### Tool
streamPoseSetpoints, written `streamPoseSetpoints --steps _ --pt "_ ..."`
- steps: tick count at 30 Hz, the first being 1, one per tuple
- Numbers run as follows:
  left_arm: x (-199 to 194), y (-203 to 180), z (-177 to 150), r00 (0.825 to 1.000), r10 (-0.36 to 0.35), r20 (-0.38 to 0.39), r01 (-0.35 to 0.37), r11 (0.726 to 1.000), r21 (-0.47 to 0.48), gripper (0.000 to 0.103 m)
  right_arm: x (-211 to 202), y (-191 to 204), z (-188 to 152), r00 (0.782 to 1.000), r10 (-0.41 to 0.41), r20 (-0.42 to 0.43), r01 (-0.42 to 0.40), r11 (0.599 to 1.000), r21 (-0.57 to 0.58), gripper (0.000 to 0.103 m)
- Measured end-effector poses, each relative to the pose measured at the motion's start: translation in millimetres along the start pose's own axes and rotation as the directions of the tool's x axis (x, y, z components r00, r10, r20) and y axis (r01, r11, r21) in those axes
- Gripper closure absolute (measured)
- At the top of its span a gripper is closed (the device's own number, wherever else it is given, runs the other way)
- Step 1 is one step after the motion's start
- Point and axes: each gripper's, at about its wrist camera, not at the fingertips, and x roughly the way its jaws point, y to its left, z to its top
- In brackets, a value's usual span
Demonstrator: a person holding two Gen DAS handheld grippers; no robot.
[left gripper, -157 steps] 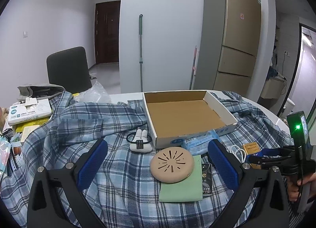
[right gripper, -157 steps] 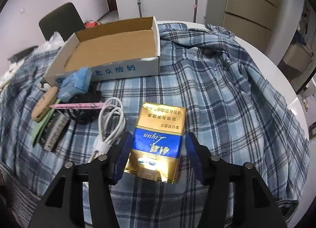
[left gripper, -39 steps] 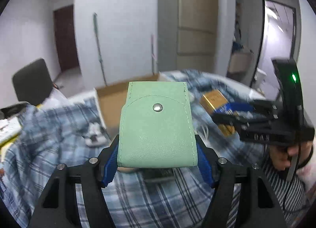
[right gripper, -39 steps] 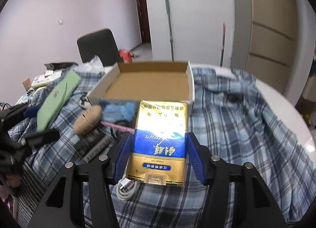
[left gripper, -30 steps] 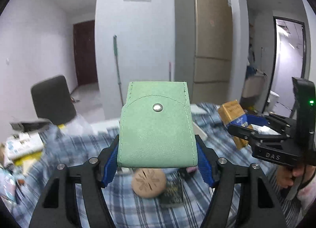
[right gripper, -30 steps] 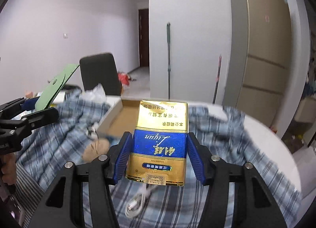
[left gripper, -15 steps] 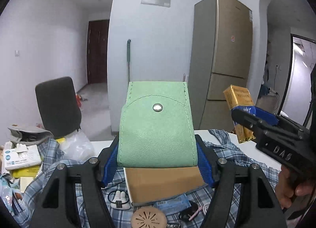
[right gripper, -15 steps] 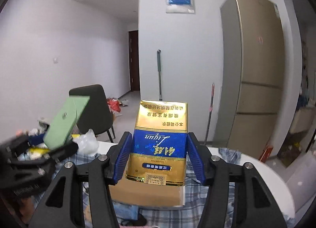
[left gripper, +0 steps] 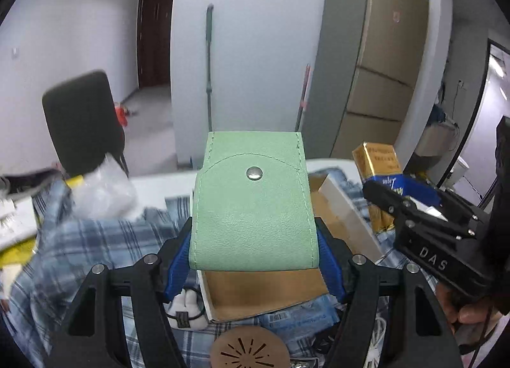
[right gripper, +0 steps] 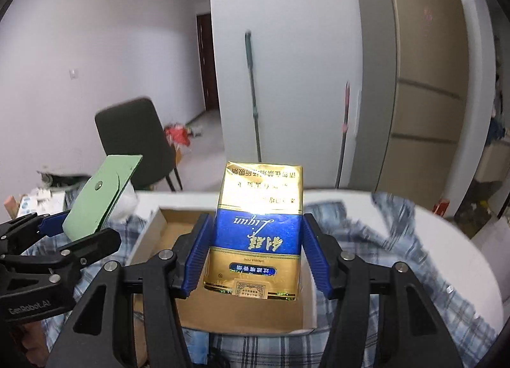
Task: Organize soft objects
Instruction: 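Release the pack into the white box with the right gripper while the left gripper drops the green pad there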
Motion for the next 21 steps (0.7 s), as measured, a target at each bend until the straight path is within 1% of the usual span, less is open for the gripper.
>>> streamPoseSetpoints --steps 4,7,10,13,15,17,18,19,20,21 --pt "31.3 4.4 -9.5 0.997 0.008 -0.073 -0.008 1.000 0.003 0.032 29.2 -0.6 -15.0 0.995 0.018 -0.100 -0.019 1.000 -0.006 0.048" --pt "51.0 4.3 -17.5 0.993 -0.009 -0.118 0.009 1.000 0.001 0.032 46.6 0.3 -26.6 0.983 0.033 -0.180 -0.037 0.999 -0.017 0.048" --pt "64.5 7.0 -24.0 0.989 -0.014 -0.150 0.014 1.000 0.000 0.032 57.4 -3.0 -35.1 0.971 0.043 -0.235 -0.045 0.999 -0.003 0.048" --pt "74.5 8.8 -27.9 0.985 -0.001 -0.172 0.001 1.000 0.001 0.032 65.8 -7.4 -38.7 0.965 0.039 -0.261 -0.042 0.999 -0.009 0.048" --pt "77.4 10.5 -29.7 0.985 0.001 -0.171 -0.002 1.000 -0.005 0.032 68.5 -8.8 -39.8 0.961 0.041 -0.273 -0.044 0.999 -0.005 0.048" --pt "71.9 5.4 -30.9 0.990 0.016 -0.139 -0.015 1.000 0.003 0.031 69.5 -9.4 -41.9 0.959 0.041 -0.282 -0.043 0.999 -0.001 0.047" --pt "68.8 6.8 -28.6 0.990 0.018 -0.140 -0.017 1.000 0.007 0.031 70.4 -9.3 -42.1 0.958 0.040 -0.285 -0.042 0.999 0.000 0.046" --pt "69.3 8.1 -28.7 0.990 0.012 -0.143 -0.011 1.000 0.009 0.028 71.6 -10.1 -42.7 0.956 0.038 -0.289 -0.040 0.999 0.002 0.046" --pt "70.0 9.5 -28.3 0.990 0.011 -0.141 -0.010 1.000 0.008 0.022 72.8 -10.9 -42.8 0.956 0.039 -0.292 -0.039 0.999 0.005 0.045" --pt "69.2 8.8 -28.7 0.990 0.018 -0.137 -0.016 1.000 0.011 0.018 73.4 -11.3 -43.3 0.954 0.041 -0.296 -0.041 0.999 0.007 0.044"
